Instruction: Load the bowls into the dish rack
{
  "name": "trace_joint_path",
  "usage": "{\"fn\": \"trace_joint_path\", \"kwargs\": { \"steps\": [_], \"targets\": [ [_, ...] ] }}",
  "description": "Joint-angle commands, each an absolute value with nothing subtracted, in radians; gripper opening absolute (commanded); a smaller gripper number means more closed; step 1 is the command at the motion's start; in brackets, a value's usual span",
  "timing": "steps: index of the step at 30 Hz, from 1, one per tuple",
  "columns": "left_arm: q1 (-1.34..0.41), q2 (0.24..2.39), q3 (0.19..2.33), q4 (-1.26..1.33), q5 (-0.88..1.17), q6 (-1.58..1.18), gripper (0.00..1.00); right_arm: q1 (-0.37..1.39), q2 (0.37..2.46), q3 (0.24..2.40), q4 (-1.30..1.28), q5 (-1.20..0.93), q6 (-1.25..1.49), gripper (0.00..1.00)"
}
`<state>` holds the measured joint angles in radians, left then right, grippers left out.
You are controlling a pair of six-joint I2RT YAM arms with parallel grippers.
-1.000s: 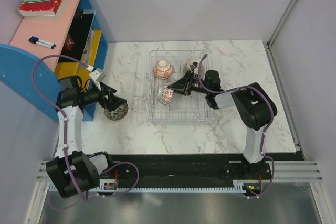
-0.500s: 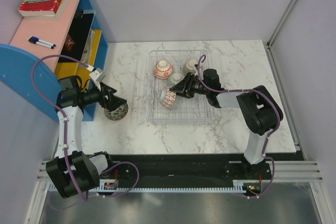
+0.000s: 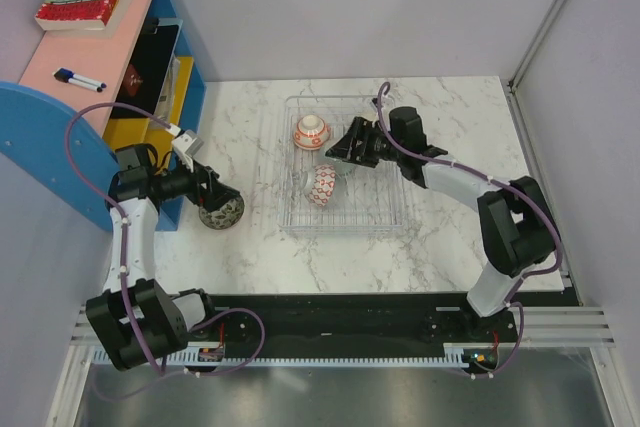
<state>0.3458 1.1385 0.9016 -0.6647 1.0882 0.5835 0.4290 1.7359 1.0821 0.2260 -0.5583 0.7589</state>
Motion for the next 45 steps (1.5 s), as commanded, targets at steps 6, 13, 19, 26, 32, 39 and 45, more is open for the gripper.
{"fn": "trace_joint_path", "kwargs": {
  "steps": [6, 13, 19, 26, 32, 39, 45],
  "targets": [
    [0.391, 1.174, 0.852, -0.683, 0.776, 0.601, 1.00, 0.425, 1.612, 1.209, 0.003, -0.408, 0.496, 0.78],
    [0.393, 1.180, 0.775, -0.594, 0.603, 0.583, 1.00, 0.425, 1.546, 1.243, -0.032, -0.443, 0.448, 0.77],
    [0.391, 1.224, 0.744, -0.565, 0.540, 0.591, 1.00, 0.423, 1.490, 1.252, -0.043, -0.452, 0.417, 0.77],
    [0.394, 1.252, 0.739, -0.538, 0.515, 0.583, 1.00, 0.449, 1.497, 1.345, -0.164, -0.563, 0.202, 0.74],
    [0.396, 1.212, 0.741, -0.531, 0.667, 0.568, 1.00, 0.579, 1.529, 1.460, -0.403, -0.556, -0.174, 0.74],
    [0.396, 0.994, 0.773, -0.532, 0.842, 0.560, 1.00, 0.722, 1.658, 1.584, -0.524, -0.463, -0.397, 0.71],
    [0.396, 0.923, 0.816, -0.515, 0.720, 0.535, 1.00, 0.821, 1.784, 1.718, -0.604, -0.388, -0.492, 0.68]
  ]
}}
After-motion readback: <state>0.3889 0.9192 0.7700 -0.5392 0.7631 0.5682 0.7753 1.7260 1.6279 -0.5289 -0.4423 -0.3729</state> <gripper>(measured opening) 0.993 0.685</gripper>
